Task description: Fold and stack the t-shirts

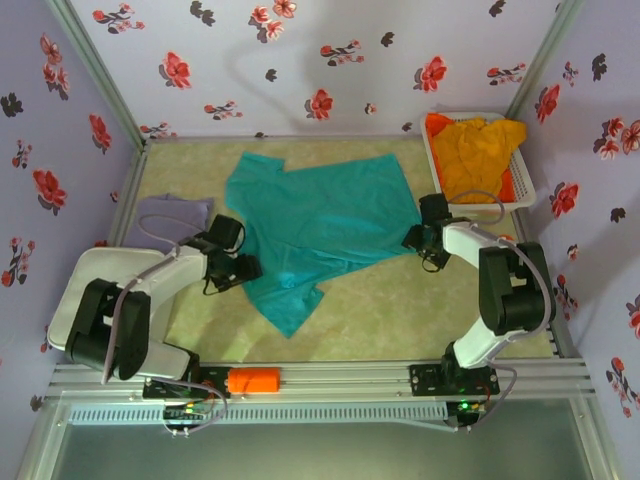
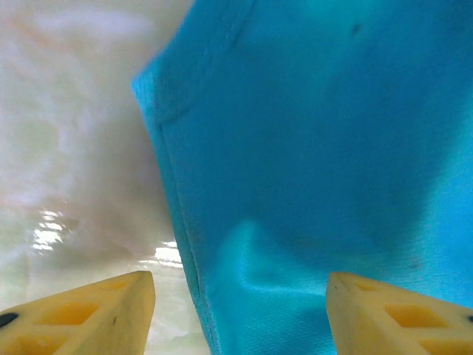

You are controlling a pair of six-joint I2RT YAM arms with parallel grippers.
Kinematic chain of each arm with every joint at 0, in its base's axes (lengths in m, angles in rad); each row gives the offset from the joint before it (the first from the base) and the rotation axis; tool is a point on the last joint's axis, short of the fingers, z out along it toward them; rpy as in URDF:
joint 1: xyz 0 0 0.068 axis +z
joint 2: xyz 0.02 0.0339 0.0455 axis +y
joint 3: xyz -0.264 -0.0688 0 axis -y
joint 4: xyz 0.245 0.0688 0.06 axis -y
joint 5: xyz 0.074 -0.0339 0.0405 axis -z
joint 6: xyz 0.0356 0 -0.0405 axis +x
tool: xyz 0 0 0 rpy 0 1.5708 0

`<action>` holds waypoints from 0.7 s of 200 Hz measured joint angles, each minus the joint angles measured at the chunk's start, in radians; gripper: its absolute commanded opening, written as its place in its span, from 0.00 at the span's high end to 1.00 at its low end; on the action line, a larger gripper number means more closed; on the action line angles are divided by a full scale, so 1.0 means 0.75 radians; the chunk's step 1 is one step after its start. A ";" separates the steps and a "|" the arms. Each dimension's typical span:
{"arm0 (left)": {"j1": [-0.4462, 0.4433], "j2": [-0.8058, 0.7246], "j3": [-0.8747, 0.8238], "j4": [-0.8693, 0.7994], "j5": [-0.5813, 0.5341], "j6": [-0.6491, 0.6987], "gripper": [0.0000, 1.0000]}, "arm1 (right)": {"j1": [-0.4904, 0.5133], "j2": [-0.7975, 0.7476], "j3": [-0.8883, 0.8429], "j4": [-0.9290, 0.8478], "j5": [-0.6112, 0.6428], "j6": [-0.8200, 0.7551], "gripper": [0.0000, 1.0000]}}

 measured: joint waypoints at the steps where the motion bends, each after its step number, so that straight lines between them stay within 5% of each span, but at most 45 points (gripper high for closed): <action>1: -0.001 0.001 -0.001 0.002 -0.001 -0.002 0.41 | -0.001 0.000 0.000 -0.001 -0.001 -0.002 0.35; 31: -0.036 0.061 -0.011 0.084 -0.076 -0.058 0.56 | -0.012 0.000 0.001 -0.022 0.001 -0.011 0.53; 74: -0.041 0.086 -0.011 0.114 -0.190 -0.076 0.75 | -0.009 -0.014 0.001 -0.019 -0.053 -0.028 0.92; 113: -0.034 0.125 0.022 0.110 -0.264 -0.045 1.00 | -0.009 -0.113 0.022 -0.146 -0.107 -0.066 0.98; 140: -0.013 0.142 0.074 0.059 -0.300 -0.018 1.00 | -0.011 -0.195 0.080 -0.271 -0.130 -0.085 0.98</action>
